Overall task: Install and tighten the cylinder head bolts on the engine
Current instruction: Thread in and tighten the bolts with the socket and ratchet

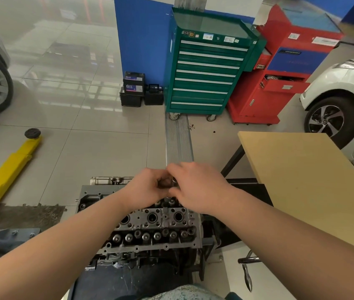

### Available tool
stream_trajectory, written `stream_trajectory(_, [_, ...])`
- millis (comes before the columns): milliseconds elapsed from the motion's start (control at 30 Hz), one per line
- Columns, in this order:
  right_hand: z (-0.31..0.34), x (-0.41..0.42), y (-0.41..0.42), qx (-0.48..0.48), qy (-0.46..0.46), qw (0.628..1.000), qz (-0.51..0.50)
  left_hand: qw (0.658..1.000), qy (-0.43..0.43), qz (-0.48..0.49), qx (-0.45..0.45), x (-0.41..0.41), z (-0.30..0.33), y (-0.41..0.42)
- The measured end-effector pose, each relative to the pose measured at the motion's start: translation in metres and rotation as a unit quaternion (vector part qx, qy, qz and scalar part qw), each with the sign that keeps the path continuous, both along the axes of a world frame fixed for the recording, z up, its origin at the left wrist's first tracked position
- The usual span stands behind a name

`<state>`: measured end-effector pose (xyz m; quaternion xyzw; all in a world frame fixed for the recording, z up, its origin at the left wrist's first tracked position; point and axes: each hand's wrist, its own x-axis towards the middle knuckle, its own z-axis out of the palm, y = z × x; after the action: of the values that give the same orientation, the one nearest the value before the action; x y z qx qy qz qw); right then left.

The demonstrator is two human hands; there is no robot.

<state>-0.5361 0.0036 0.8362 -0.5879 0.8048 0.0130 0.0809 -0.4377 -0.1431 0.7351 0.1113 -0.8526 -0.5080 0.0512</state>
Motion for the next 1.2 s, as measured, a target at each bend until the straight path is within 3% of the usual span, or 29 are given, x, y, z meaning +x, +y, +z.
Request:
stream_trajectory(100, [-0.003, -0.001, -0.001, 0.004, 0.036, 0.999, -0.039, 0.999, 0.004, -0.035, 0.038, 0.001, 0.004, -0.001])
stream_trajectory(200, [-0.006, 0.002, -0.002, 0.002, 0.085, 0.995, -0.054, 0.999, 0.025, -0.016, -0.037, -0.001, 0.005, 0.005])
stream_trajectory(300, [-0.005, 0.001, 0.002, -0.03, 0.021, 0.999, -0.005, 0.998, 0.015, 0.014, -0.057, -0.004, 0.002, 0.002])
stream_trajectory(367, [-0.003, -0.002, 0.003, -0.023, 0.01, 1.0, -0.008, 0.999, 0.006, -0.014, -0.038, -0.003, 0.004, 0.0])
stream_trajectory(433, [-0.006, -0.003, 0.003, -0.014, 0.058, 0.998, -0.038, 0.999, 0.017, -0.034, -0.026, 0.0, 0.006, 0.002])
stream_trajectory(533, [-0.01, 0.0, 0.001, -0.031, 0.105, 0.993, -0.04, 0.999, 0.031, 0.011, -0.008, 0.0, 0.004, 0.005])
stream_trajectory(667, [-0.006, -0.001, 0.003, -0.053, 0.03, 0.998, 0.018, 1.0, 0.007, 0.012, 0.001, -0.003, 0.004, 0.003])
stream_trajectory(800, [-0.007, 0.0, -0.001, -0.02, 0.09, 0.993, -0.07, 0.998, -0.003, -0.027, 0.057, 0.0, 0.005, 0.004])
stream_trajectory(867, [-0.008, 0.001, -0.001, -0.033, 0.093, 0.993, -0.071, 1.0, 0.005, -0.004, 0.025, -0.003, 0.001, 0.005])
stream_trajectory(1000, [-0.003, -0.001, 0.004, -0.029, -0.009, 1.0, 0.0, 1.0, -0.002, 0.018, -0.016, -0.003, -0.003, 0.001])
stream_trajectory(1133, [-0.006, 0.004, 0.0, -0.016, 0.078, 0.997, -0.024, 0.998, 0.0, -0.029, 0.052, 0.001, 0.001, 0.002])
stream_trajectory(1200, [-0.009, 0.008, -0.003, -0.01, 0.112, 0.993, -0.018, 0.999, 0.022, 0.004, 0.025, 0.002, 0.0, 0.007])
